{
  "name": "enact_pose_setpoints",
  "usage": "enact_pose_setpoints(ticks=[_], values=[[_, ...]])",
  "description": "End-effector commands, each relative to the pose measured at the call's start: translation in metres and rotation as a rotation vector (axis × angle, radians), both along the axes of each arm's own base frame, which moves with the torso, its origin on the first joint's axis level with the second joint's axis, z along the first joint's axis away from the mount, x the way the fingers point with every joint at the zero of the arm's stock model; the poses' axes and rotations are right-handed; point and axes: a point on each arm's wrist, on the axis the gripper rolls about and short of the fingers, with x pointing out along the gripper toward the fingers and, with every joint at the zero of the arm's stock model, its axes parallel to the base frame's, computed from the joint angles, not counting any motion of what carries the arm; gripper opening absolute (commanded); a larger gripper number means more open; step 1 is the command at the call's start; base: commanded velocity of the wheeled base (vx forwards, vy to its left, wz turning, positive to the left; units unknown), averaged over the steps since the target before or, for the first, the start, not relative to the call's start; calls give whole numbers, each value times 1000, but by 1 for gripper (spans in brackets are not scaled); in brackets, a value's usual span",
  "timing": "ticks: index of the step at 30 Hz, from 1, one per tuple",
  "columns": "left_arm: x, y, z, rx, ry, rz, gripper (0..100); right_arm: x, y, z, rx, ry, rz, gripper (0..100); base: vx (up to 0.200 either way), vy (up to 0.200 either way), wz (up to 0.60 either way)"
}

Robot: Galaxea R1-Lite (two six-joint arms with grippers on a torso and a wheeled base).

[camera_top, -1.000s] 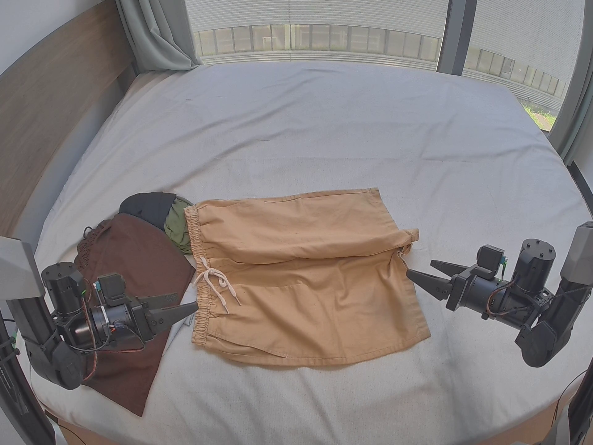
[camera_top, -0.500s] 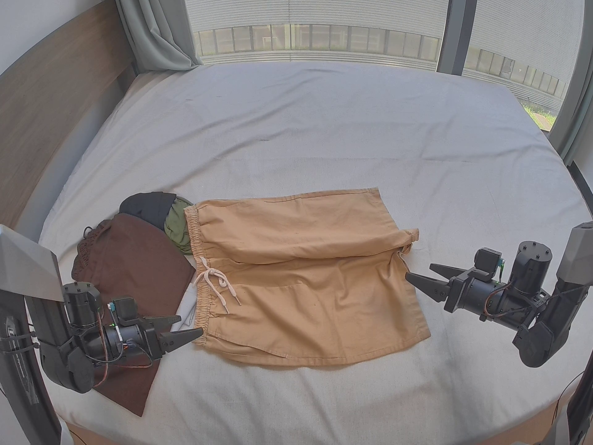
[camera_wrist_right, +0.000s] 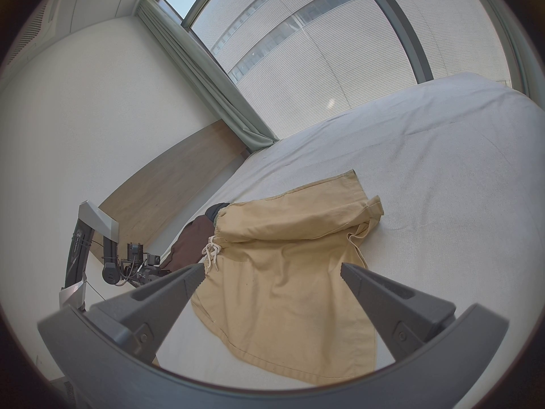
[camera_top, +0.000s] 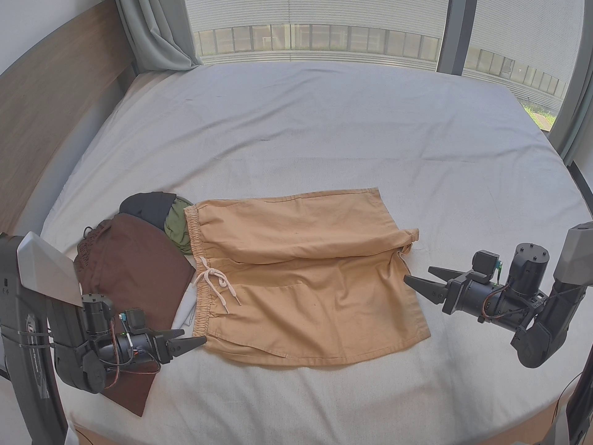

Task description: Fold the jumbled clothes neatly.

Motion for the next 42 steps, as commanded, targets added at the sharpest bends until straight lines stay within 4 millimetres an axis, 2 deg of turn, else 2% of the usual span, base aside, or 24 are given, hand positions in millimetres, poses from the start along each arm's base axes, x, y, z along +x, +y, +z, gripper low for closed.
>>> enact_pose_setpoints(ticks=[1, 12, 27, 28, 35, 39, 42], values=[[2, -1, -12, -6, 39, 8, 100, 1, 0, -3, -2, 9, 0, 100, 0, 0, 0], [7, -18, -11, -56, 117, 54, 100, 1, -1, -3, -1, 8, -3, 100, 0, 0, 0], [10, -25, -17, -39, 125, 52, 100, 1, -2, -3, -2, 9, -5, 100, 0, 0, 0], [10, -25, -17, -38, 121, 53, 0, 1, -2, -3, -2, 11, -5, 100, 0, 0, 0], [14, -25, -18, -38, 109, 55, 0, -1, -2, -5, -7, 19, -4, 100, 0, 0, 0], [13, -25, -18, -36, 107, 52, 0, -9, -4, -16, -36, 63, 2, 100, 0, 0, 0], [13, -25, -18, -34, 105, 51, 0, -13, -7, -31, -77, 110, 4, 100, 0, 0, 0]])
